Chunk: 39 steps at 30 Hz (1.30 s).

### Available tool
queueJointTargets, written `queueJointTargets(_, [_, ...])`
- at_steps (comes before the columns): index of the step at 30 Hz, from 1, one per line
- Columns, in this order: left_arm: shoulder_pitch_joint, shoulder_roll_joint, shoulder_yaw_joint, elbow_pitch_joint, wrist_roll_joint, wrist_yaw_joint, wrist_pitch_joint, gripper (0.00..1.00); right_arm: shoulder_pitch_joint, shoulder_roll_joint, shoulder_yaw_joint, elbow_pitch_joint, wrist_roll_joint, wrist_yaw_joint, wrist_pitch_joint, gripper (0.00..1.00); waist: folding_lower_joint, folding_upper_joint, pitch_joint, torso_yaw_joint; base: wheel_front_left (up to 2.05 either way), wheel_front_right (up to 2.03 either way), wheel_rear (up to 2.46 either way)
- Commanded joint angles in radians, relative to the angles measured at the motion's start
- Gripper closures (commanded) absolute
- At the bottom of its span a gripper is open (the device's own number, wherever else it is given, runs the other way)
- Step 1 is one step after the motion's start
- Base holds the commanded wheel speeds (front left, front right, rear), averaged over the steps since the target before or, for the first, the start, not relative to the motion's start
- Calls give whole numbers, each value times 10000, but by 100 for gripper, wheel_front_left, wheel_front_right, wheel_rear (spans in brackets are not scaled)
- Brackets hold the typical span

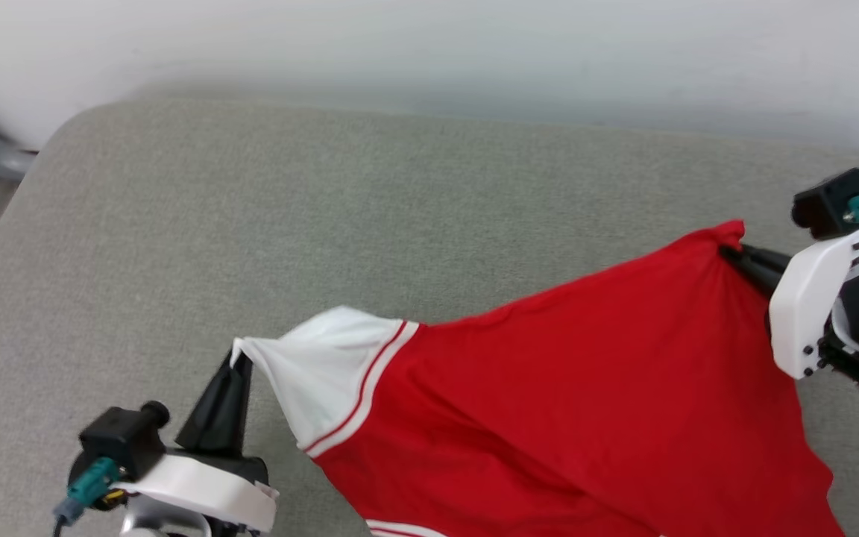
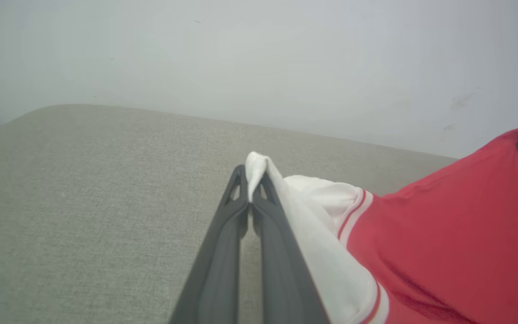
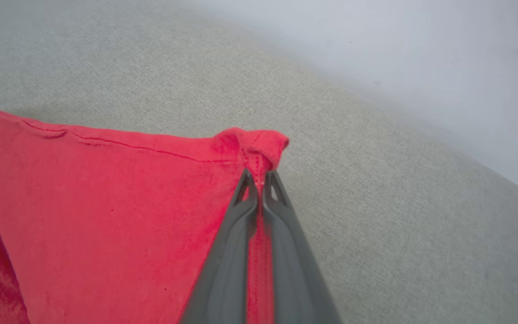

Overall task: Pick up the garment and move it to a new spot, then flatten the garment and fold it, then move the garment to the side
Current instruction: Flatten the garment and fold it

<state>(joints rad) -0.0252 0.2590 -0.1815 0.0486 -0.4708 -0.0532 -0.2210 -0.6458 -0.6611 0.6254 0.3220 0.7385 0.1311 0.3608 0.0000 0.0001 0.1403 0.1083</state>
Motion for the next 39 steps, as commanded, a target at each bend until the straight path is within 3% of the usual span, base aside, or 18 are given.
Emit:
queueJointTargets(1, [-100, 89, 89, -137, -16, 23, 38, 100, 131, -27, -111, -85, -59, -7, -138, 100, 0, -1, -187, -185, 0, 0, 0])
queueJointTargets(10, [-1511, 742, 494, -1575, -11, 81, 701, 100, 37, 428, -1874, -837, -579, -9, -801, 100, 0, -1, -590, -616, 0, 0, 0])
queueJointTargets(23, [-5322, 1458, 536, -2402, -14, -189, 1851, 100, -551, 1570, -4538, -2704, -1618, -7, -439, 100, 0, -1, -415, -903, 0, 0, 0])
queueJointTargets(32, [-8111, 1346, 132, -1805, -84, -433, 2198, 100, -1759, 2255, -5354, -3593, -2253, -7, 30, 100, 0, -1, 588, -963, 0, 0, 0])
queueJointTargets(39, [-10782, 1531, 71, -1004, -135, -585, 2293, 100, -3695, 2497, -5687, -3446, -2739, -7, 408, 100, 0, -1, 2267, -1031, 0, 0, 0])
